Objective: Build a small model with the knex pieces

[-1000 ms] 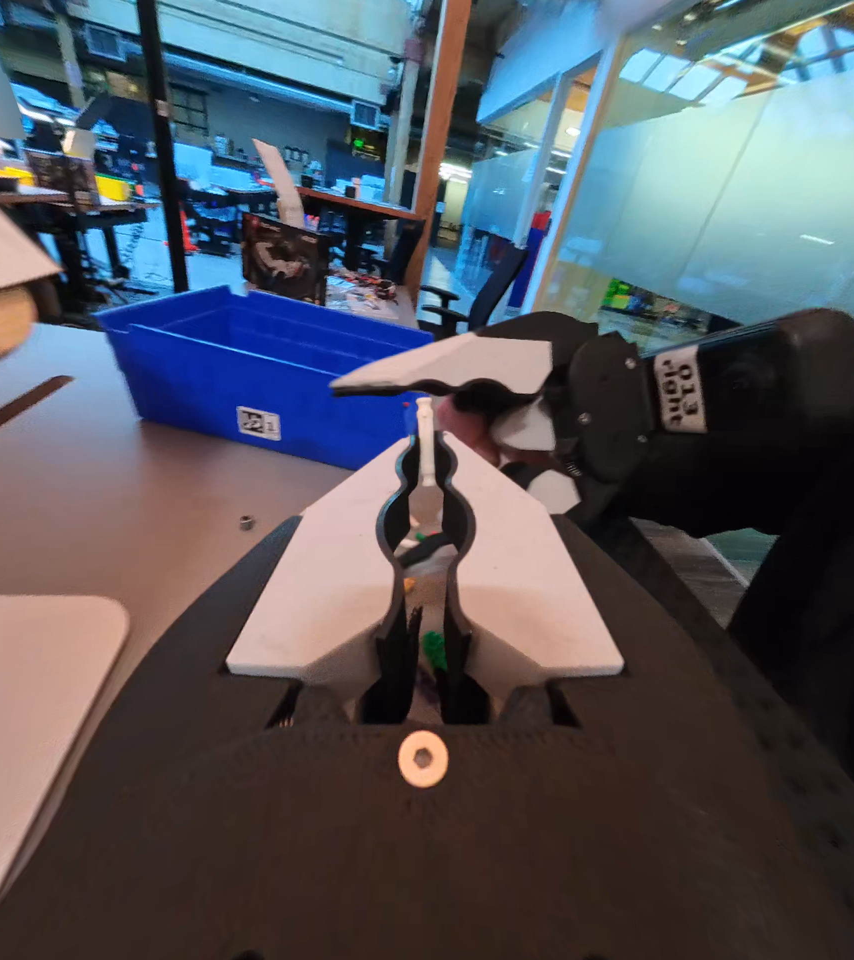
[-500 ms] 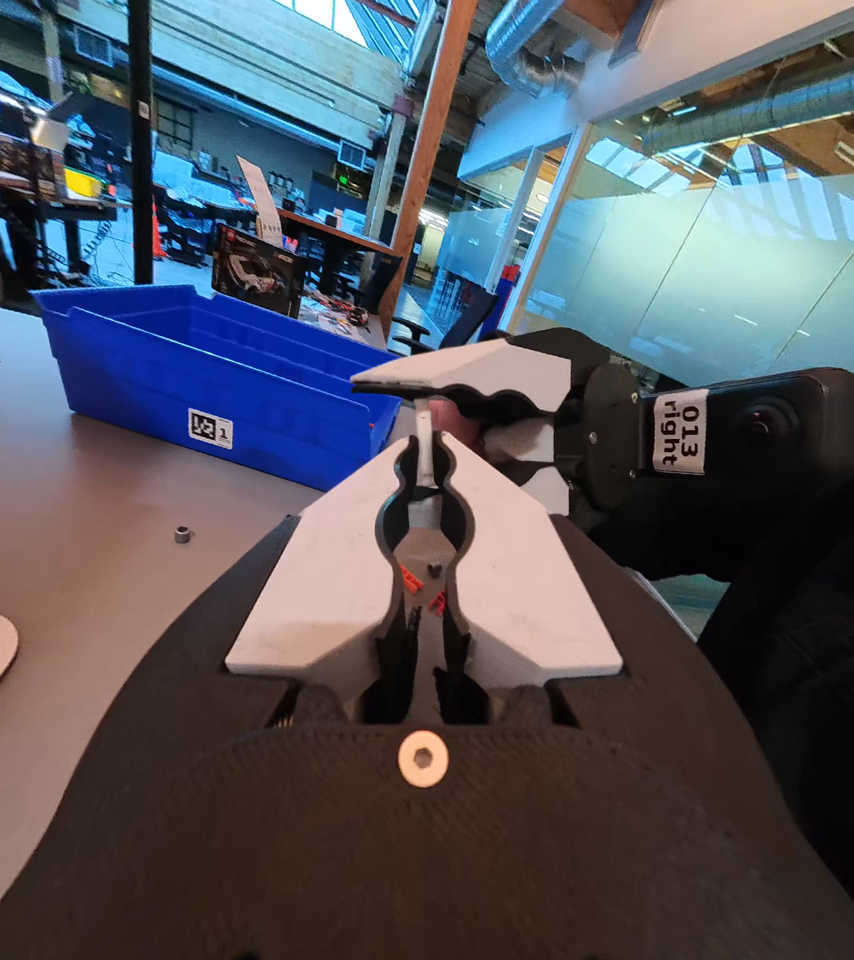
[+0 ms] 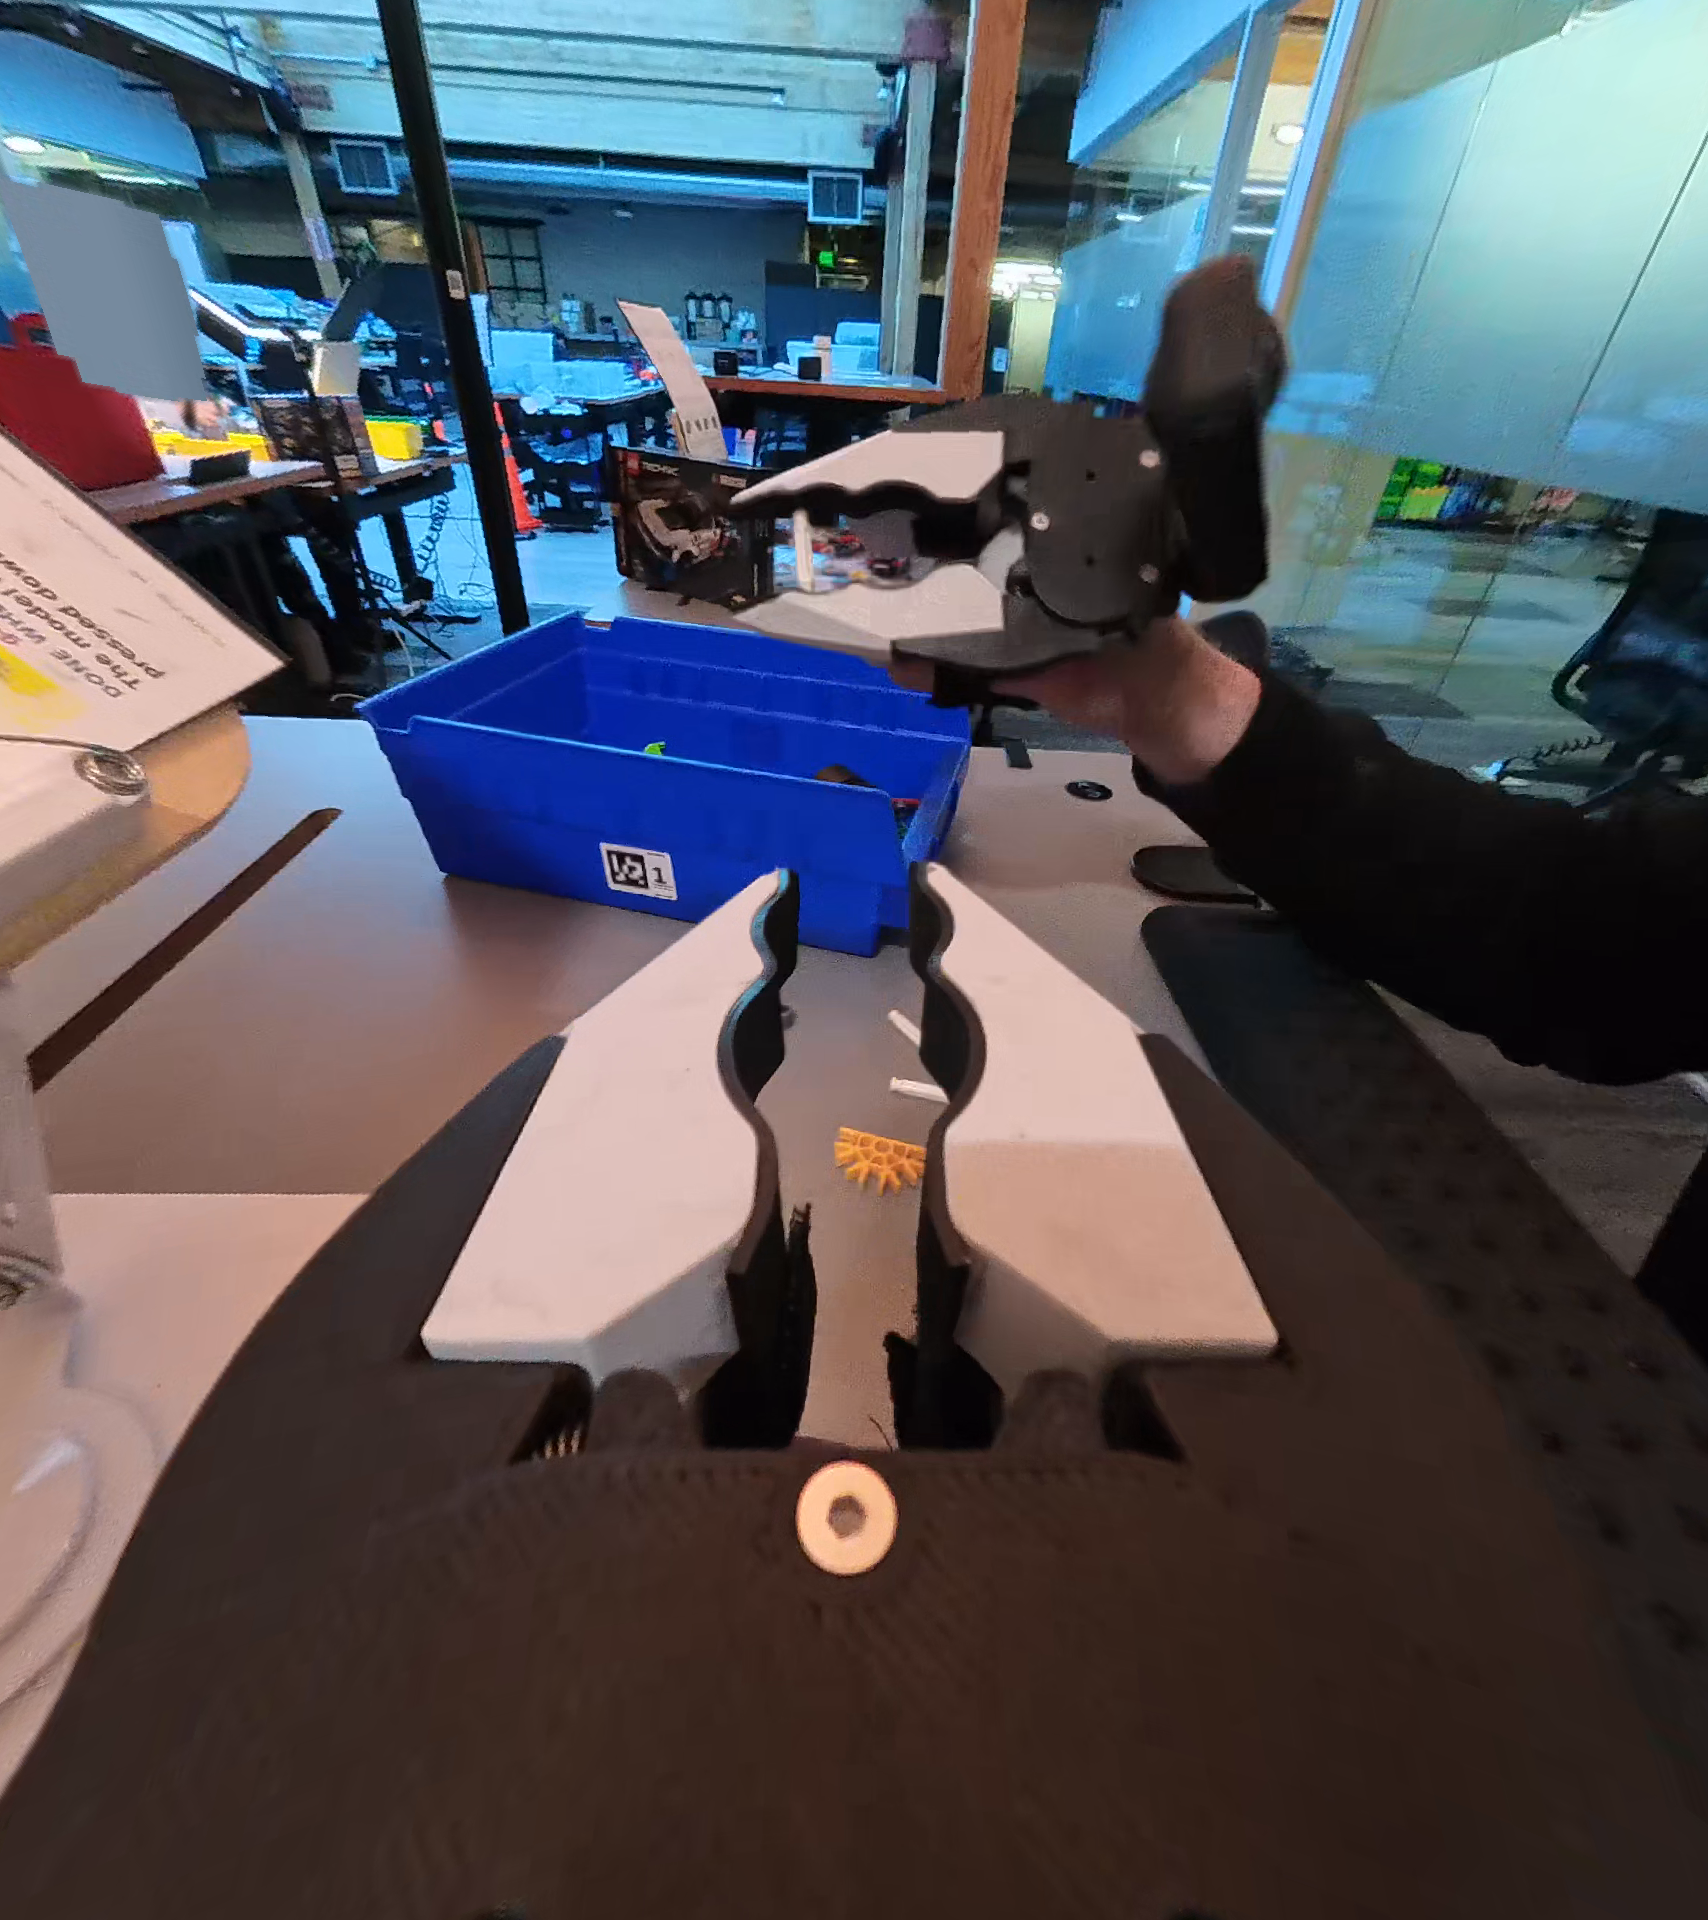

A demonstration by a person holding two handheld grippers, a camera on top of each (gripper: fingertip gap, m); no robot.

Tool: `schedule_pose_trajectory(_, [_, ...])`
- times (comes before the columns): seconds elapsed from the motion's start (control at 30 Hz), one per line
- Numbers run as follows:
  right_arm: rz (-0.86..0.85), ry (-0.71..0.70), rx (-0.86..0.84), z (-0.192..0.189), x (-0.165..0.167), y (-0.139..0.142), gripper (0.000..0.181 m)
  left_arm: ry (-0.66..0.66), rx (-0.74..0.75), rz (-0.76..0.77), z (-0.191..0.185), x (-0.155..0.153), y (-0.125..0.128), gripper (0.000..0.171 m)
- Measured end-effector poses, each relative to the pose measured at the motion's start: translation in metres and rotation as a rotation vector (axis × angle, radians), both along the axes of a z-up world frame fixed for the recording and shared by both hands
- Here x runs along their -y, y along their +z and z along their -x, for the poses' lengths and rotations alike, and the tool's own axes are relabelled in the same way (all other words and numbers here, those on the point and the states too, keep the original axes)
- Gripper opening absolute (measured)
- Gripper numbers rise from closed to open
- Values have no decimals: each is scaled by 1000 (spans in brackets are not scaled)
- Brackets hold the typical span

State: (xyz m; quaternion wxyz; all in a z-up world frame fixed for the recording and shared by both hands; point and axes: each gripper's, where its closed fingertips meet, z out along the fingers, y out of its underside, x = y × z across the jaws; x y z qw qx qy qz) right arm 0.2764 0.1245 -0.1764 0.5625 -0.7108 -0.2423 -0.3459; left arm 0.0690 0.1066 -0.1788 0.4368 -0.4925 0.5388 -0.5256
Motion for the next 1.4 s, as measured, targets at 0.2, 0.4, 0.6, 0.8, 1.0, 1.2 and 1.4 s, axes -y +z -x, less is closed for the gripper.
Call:
schedule_pose_trajectory(0.2, [28,-192,-197,-67,13,-4,95,25,-83,-62,-3,-3,-14,20])
schedule_pose_trajectory(0.4, [164,182,-215,36,22,-10,73,-55,-304,-191,-4,10,-57,23])
schedule_pose_trajectory(0.6, [413,467,-204,122,37,-61,62,-171,-574,-296,-1,40,-127,31])
schedule_pose_trajectory(0.8, [639,609,-234,163,53,-118,63,-125,-680,-325,-8,40,-163,13])
schedule_pose_trajectory(1.0, [736,709,-352,184,61,-137,52,-117,-612,-323,-13,38,-150,3])
schedule_pose_trajectory(1.2, [671,773,-398,198,60,-126,20,-164,-390,-314,-19,52,-103,4])
schedule_pose_trajectory(1.4, [537,673,-348,165,45,-92,3,-42,-311,-358,-18,29,-74,24])
